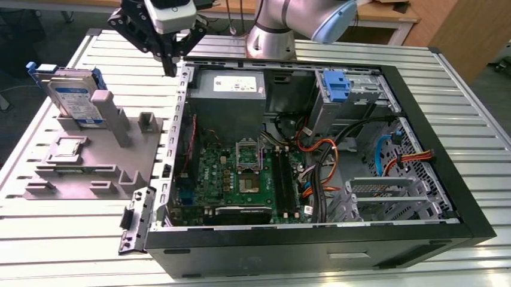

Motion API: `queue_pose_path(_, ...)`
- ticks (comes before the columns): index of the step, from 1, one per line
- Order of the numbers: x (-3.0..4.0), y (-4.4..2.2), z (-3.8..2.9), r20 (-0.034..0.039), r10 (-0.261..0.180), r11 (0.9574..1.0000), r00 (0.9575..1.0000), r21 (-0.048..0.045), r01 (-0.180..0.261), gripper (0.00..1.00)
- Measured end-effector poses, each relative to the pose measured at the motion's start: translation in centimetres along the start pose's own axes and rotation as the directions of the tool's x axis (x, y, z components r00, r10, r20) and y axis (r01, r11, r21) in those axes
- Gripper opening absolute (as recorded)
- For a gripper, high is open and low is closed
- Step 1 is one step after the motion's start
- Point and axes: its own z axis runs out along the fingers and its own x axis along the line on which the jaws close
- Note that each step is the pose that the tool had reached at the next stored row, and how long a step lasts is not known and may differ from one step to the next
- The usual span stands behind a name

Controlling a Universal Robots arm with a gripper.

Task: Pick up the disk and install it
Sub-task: 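Reach for the disk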

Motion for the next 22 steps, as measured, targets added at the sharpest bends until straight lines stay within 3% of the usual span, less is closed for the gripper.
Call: queue_pose_path(22, 0.65, -0.05, 0.1, -0.005, 0.0, 1.0, 1.0, 0.0004, 0.0, 0.1)
